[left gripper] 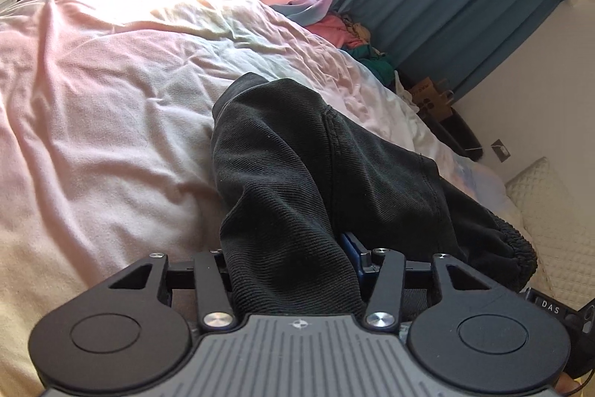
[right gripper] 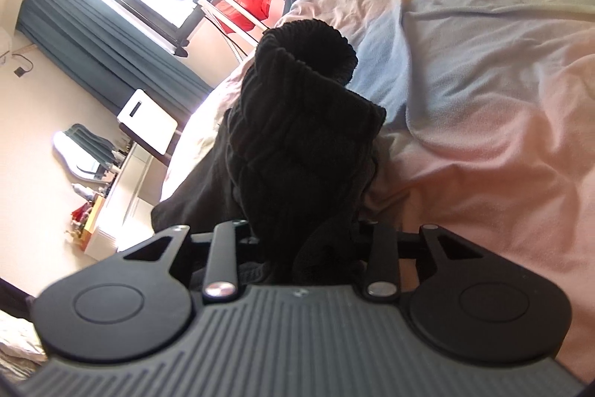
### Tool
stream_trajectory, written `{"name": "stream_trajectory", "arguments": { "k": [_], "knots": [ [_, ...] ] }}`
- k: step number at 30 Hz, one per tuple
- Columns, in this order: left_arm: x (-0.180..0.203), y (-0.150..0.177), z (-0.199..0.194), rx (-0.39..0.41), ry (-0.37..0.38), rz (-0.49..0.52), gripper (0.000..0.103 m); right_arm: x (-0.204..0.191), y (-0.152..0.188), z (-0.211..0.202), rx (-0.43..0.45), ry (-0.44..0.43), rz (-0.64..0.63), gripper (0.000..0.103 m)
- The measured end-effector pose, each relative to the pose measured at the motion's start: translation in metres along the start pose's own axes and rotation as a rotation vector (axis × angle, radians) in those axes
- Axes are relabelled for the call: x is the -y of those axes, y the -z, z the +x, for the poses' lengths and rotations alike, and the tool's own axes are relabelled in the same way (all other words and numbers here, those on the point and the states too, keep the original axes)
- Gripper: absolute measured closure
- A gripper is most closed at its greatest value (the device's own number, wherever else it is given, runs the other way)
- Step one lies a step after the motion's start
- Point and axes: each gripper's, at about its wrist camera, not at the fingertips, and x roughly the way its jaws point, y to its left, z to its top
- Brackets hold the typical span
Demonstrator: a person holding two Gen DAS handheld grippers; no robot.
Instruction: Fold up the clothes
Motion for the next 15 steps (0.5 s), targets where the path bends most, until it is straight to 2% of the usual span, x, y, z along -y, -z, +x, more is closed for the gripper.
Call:
{"name": "stream_trajectory", "arguments": {
  "k": [4,8,12,15],
  "knots": [
    [0.028,-0.004,-0.015,-0.025,0.053,-0.006,0.057,-0.006,-0.016,-0.03,0.027,-0.023,-0.018,0.069],
    [0.08,-0.016,-0.013,-0.04,0.11,0.026,0.06,-0.002,-0.049,-0.065,0.087,-0.034,-0.019,0.071],
    [0.145,-0.036,0.022,-0.073,0.17,0.051,0.06,0.01,-0.098,-0.099,0.18,-0.027,-0.035,0.071],
    [0.198,-0.049,0.07,-0.103,0.211,0.062,0.061,0.03,-0.149,-0.113,0.235,0.018,-0.046,0.071]
  ]
}}
